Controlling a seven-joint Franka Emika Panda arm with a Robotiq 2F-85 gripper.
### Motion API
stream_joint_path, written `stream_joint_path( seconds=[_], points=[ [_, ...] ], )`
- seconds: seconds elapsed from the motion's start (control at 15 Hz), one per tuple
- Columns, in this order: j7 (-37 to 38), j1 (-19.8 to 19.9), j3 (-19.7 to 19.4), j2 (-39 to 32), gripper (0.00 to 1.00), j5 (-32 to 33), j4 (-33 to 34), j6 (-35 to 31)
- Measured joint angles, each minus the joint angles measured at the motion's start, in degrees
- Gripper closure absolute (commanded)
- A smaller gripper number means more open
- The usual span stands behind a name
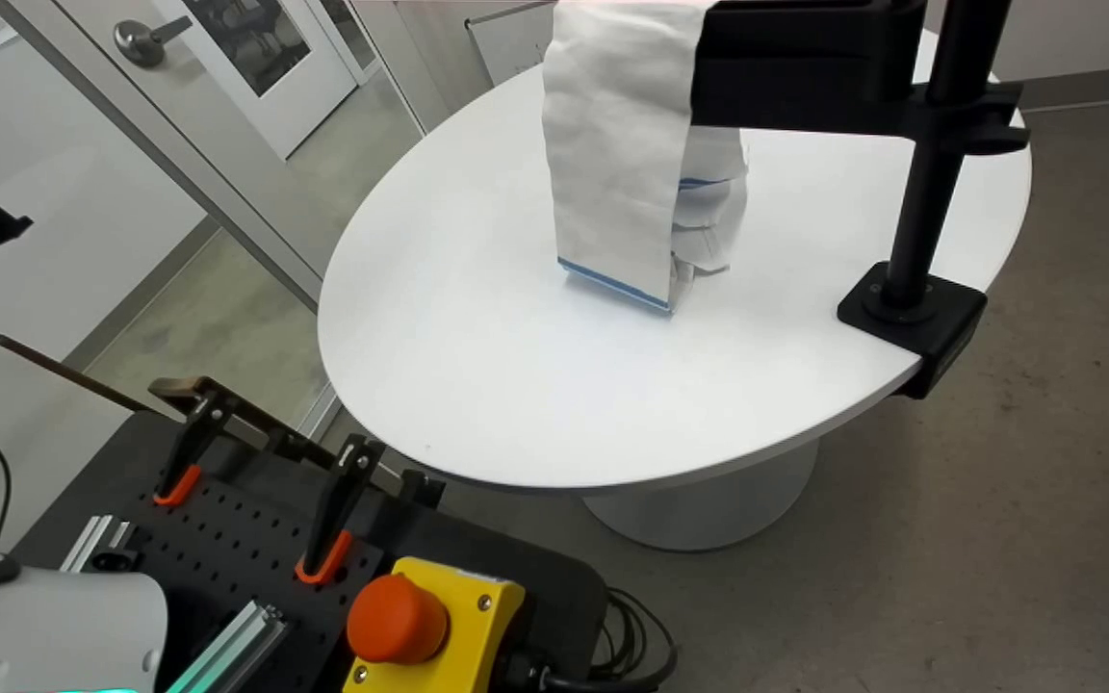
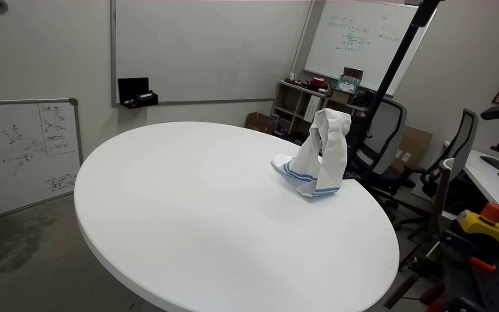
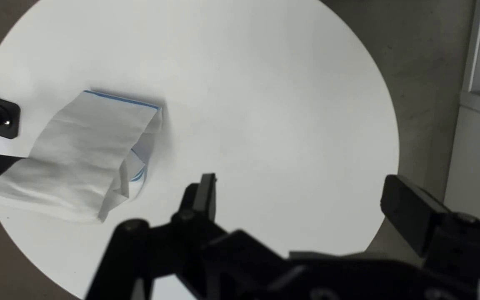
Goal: Put the white cloth on the table
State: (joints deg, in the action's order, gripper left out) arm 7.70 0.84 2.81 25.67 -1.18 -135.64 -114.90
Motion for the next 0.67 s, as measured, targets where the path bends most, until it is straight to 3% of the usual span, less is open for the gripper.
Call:
stream_joint_path(
  seconds=[0.4,0.67],
  points=[
    [3.63,5.54,-2.98,-7.24,0.00,0.99,3.75,-8.66],
    [7.32,8.34,-4.76,-13.23,0.00,3.80,6.98,-10.81]
  ],
)
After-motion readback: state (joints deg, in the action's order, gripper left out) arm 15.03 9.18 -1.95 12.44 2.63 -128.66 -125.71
